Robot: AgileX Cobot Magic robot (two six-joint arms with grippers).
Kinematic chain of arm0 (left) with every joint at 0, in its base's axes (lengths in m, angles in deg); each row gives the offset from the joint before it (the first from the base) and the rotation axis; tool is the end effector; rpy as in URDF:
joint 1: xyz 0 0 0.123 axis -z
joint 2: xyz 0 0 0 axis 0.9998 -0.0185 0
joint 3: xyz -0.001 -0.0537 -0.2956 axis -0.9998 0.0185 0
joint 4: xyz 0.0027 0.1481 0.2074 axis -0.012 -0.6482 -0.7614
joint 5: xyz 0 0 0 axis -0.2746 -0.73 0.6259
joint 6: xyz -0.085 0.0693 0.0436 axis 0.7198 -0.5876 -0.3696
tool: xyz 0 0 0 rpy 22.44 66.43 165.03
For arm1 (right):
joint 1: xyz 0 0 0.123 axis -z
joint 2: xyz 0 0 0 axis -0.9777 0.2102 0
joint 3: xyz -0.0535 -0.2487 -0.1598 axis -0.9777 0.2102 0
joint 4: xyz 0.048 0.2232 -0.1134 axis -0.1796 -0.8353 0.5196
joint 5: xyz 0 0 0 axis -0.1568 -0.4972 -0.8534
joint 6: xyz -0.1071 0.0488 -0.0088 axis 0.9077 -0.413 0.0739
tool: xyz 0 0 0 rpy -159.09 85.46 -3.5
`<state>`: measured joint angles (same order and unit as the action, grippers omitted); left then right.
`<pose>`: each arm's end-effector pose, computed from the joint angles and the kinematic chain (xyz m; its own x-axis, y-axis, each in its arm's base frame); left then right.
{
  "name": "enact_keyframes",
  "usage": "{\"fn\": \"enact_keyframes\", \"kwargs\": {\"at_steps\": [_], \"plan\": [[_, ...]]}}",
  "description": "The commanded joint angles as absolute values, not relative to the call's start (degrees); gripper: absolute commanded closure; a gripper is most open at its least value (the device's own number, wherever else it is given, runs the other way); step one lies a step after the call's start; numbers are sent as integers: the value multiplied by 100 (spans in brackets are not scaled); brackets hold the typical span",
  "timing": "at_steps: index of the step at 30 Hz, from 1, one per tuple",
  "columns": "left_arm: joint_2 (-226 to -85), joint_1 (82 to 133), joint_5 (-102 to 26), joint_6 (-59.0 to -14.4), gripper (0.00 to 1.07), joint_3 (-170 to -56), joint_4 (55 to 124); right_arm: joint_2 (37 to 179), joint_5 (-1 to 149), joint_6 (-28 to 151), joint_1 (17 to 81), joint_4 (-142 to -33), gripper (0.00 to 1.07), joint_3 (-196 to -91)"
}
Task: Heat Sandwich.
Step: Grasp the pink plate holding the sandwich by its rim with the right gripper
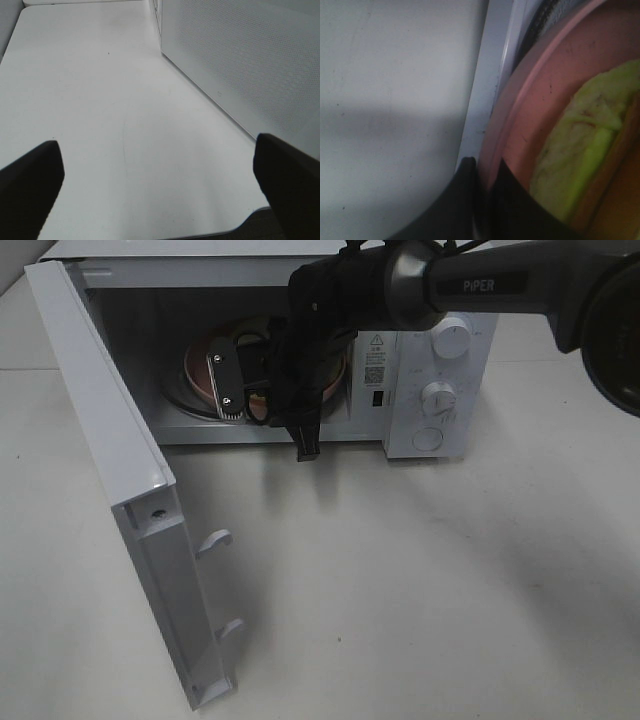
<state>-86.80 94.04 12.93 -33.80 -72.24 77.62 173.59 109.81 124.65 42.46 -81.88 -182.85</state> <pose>0.0019 -0.0051 0.2699 -0.4539 0.0340 -0.8904 0.1235 0.9920 -0.0251 0.4492 0.3121 0.1390 0.3219 -0.9361 -0.1417 -0.8028 -0.1905 -0.5650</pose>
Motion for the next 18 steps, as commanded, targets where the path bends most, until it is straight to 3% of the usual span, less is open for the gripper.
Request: {"fn": "enact_keyframes", "kwargs": {"at_steps": [1, 18], "plan": [[-8594, 9398, 1218, -3352, 9, -7212, 7785, 17319, 11176, 12563, 4251, -8159, 107, -18268], [-8594, 9398, 1218, -3352, 9, -7212, 7785, 16895, 11274, 13554, 4240, -8165, 107, -17941]]}}
